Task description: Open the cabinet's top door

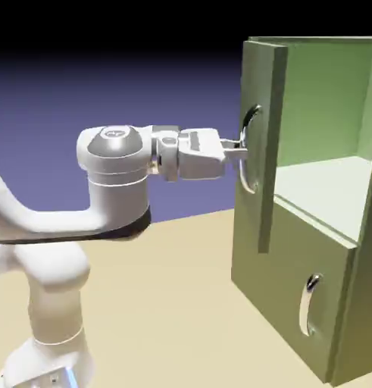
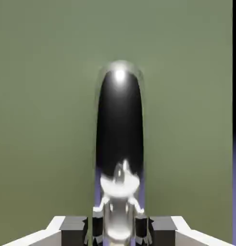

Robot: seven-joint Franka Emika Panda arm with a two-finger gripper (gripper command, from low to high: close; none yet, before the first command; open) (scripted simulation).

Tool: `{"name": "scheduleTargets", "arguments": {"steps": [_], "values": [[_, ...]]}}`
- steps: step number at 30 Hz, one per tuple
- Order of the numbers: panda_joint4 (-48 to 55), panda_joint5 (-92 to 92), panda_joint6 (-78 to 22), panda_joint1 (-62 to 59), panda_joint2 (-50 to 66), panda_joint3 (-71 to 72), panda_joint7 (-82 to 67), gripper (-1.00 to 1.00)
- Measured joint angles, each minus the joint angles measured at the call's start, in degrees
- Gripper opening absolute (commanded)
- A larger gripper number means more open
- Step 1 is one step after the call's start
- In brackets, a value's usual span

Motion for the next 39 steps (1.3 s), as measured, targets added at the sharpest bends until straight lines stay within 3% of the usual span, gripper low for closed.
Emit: {"name": "scheduleTargets", "arguments": {"steps": [9, 20, 31, 39], "values": [[-9.2, 22.3, -8.4, -8.4, -11.5, 17.7, -7.3, -1.0], [-12.5, 47.0, -23.8, -5.6, -20.7, 40.3, -12.8, -1.0], [-7.3, 66.4, -40.5, -2.8, -18.4, 63.2, -12.1, -1.0], [4.4, 79.8, -55.4, -9.3, -11.3, 79.8, -10.3, -1.0]]}}
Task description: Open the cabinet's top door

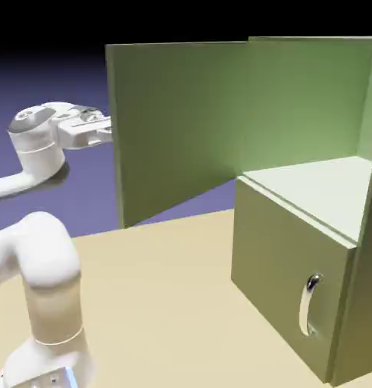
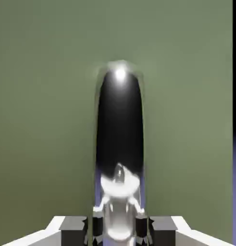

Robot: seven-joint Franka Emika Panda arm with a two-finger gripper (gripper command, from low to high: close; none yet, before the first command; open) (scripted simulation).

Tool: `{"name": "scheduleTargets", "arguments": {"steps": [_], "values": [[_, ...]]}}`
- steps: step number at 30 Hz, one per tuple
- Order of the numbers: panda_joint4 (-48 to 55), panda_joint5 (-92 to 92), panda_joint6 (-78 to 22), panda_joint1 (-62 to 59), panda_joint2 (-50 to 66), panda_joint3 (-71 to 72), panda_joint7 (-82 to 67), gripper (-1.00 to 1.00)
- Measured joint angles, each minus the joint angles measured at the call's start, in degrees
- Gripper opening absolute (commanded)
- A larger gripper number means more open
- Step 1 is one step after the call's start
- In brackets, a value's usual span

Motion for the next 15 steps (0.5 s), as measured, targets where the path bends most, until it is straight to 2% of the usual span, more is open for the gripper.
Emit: {"name": "scheduleTargets", "arguments": {"steps": [14, 15], "values": [[29.1, 12.2, -24.4, -25.1, 7.2, 17.7, -0.9, -1.0], [29.8, 12.4, -25.0, -25.8, 7.3, 18.0, -1.0, 1.0]]}}
